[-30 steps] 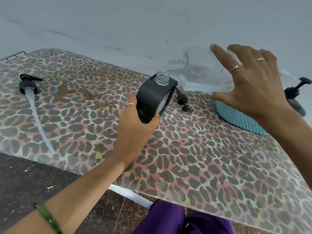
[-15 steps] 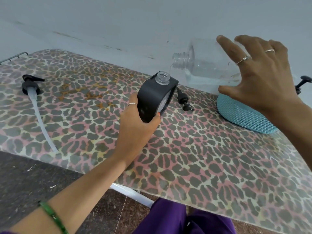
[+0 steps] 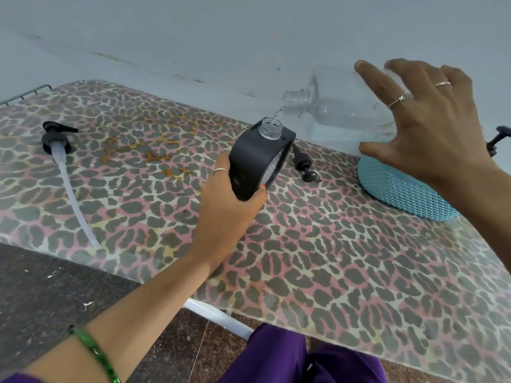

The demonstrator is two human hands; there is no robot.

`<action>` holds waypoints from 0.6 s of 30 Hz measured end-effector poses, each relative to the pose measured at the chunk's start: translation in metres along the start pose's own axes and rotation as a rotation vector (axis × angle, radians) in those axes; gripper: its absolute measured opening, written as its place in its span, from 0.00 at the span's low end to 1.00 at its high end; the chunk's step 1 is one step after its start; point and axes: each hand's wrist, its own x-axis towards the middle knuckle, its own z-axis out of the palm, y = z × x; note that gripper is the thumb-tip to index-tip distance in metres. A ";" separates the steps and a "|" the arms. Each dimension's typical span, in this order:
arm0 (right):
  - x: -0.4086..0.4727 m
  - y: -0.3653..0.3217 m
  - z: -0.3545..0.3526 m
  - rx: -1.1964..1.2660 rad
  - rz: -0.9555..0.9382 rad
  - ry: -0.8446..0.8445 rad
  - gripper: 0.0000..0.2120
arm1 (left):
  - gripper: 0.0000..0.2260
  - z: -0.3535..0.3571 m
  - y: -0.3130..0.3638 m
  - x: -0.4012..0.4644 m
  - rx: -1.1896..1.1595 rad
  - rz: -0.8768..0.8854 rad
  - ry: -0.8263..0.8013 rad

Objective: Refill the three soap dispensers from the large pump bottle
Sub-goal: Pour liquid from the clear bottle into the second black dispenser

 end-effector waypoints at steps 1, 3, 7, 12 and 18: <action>0.000 0.000 0.000 -0.001 -0.001 0.000 0.47 | 0.15 0.000 0.000 0.000 -0.006 0.004 0.003; 0.000 0.000 0.001 -0.003 -0.002 0.000 0.47 | 0.15 0.000 0.001 0.000 -0.028 0.013 0.005; 0.000 0.000 0.001 -0.005 -0.003 0.000 0.47 | 0.15 0.000 0.001 0.000 -0.040 0.010 0.006; 0.000 0.001 0.001 -0.006 -0.009 -0.003 0.46 | 0.14 0.000 0.000 0.000 -0.016 -0.002 0.002; 0.001 0.003 0.000 -0.013 -0.024 0.007 0.46 | 0.15 0.000 0.001 0.001 -0.027 -0.006 -0.004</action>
